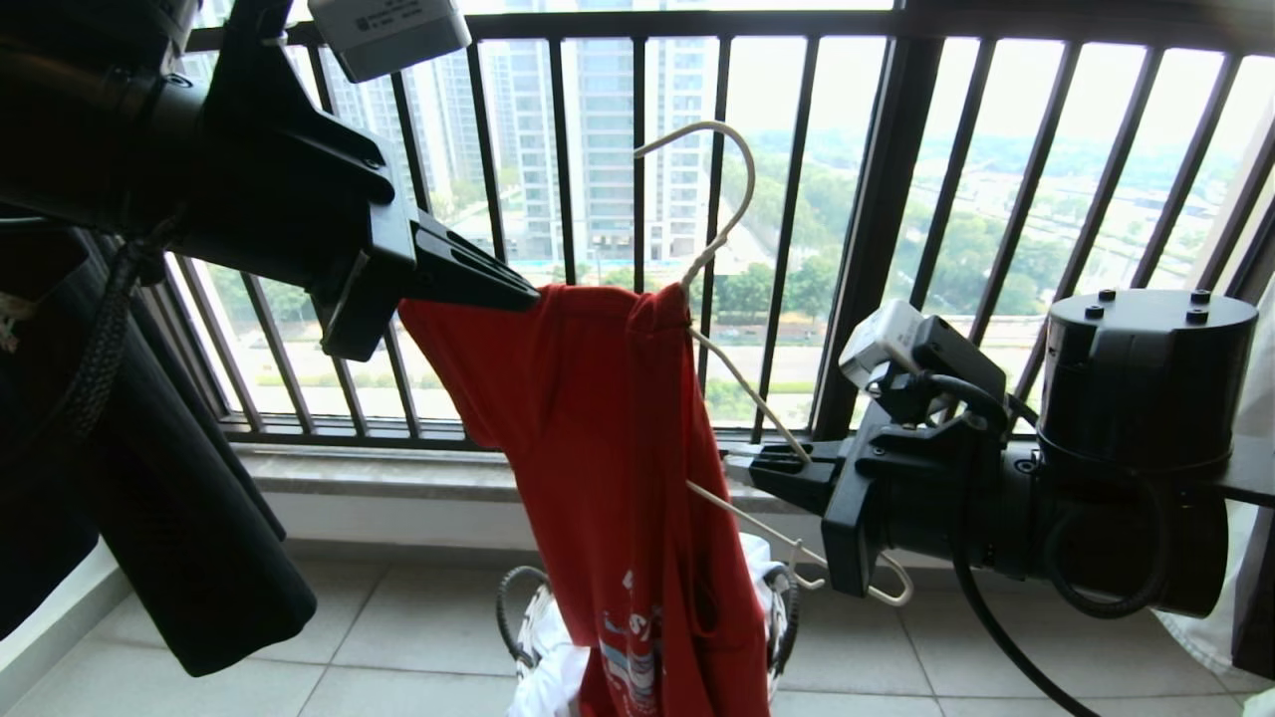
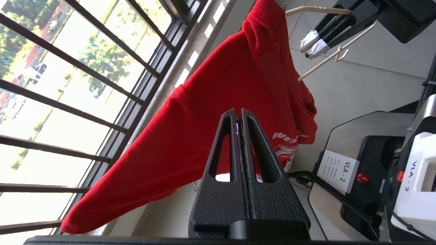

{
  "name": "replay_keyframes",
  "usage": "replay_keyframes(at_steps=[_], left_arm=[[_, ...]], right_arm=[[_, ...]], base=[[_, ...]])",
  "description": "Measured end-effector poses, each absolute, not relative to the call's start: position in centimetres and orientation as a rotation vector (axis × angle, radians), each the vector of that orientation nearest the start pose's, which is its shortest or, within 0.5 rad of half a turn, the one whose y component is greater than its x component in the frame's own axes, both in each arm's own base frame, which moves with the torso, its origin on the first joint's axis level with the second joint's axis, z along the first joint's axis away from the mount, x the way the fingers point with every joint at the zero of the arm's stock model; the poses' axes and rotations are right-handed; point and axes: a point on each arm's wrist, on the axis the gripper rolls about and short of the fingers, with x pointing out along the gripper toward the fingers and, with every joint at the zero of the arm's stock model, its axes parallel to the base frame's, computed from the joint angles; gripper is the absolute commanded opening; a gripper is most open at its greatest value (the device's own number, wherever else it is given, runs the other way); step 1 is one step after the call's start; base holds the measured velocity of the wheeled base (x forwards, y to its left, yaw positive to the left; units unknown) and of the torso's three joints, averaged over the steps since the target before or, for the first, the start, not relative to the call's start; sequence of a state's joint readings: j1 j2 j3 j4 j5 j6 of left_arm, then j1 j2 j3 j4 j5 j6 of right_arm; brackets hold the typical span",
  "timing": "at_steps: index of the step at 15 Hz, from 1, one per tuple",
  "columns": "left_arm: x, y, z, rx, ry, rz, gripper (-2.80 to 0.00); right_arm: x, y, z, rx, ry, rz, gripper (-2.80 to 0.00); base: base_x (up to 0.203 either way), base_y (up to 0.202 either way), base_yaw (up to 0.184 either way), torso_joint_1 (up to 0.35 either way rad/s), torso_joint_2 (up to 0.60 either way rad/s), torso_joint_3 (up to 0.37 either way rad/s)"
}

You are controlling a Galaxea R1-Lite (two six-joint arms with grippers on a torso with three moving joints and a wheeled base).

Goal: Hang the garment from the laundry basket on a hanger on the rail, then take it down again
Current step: Hang the clothes on the clothes rack

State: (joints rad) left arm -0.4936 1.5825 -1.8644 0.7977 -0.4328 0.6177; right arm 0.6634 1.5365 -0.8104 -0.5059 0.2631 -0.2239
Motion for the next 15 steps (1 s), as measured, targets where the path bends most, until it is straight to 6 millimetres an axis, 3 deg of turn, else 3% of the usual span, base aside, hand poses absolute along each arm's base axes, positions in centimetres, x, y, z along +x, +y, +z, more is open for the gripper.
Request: replay_keyframes(at_steps=[4,5,9,15], left_arm=[[19.0,-11.2,37.0,0.584,0.242,-1.036,-2.80],[18.6,-11.0,37.1,0.586,0.237,-1.035,0.00],[17.2,-10.3,37.7,0.590,0.198,-1.027,0.00],[17.3,-10.3,37.8,0.600,0.188,-1.029,0.00]], right_arm=[[21.1,17.6,22.4,-0.256,0.086,1.057,-2.80],[21.1,17.7,22.4,-0.257,0.083,1.081,-2.80],[21.3,17.8,22.1,-0.260,0.091,1.087,-2.80],[20.9,17.9,21.7,-0.262,0.105,1.104,-2.80]], base=[[0.000,0.000,0.000,0.000,0.00,0.000],[0.000,0.000,0.000,0.000,0.00,0.000],[0.000,0.000,0.000,0.000,0.00,0.000],[0.000,0.000,0.000,0.000,0.00,0.000]])
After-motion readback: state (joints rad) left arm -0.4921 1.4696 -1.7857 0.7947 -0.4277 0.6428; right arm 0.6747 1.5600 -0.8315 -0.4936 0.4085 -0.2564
